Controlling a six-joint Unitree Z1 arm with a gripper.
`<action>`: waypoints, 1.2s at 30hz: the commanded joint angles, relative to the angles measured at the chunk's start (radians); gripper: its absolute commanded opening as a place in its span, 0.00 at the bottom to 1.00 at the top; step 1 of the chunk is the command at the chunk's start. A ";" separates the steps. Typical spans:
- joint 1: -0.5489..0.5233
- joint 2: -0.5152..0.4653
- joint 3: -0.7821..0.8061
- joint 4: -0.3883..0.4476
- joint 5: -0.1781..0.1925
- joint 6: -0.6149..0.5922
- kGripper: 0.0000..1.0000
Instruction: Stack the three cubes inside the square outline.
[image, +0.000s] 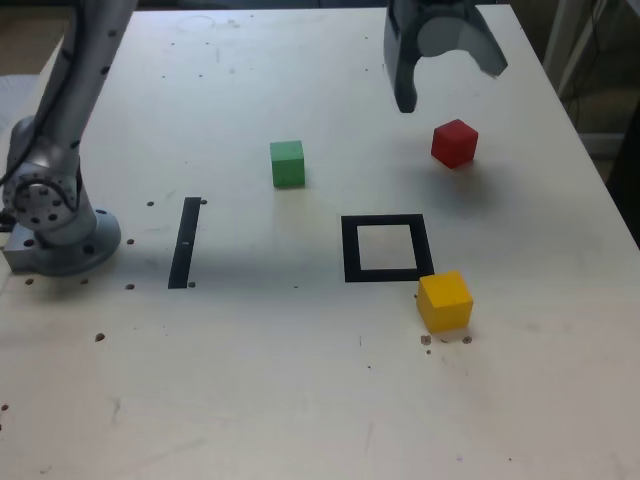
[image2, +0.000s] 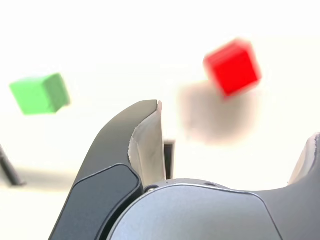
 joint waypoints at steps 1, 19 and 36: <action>0.001 0.030 -0.021 -0.001 -0.004 -0.027 0.96; 0.015 0.176 -0.087 -0.005 -0.034 -0.206 0.91; 0.016 0.221 -0.123 -0.013 -0.014 -0.277 0.74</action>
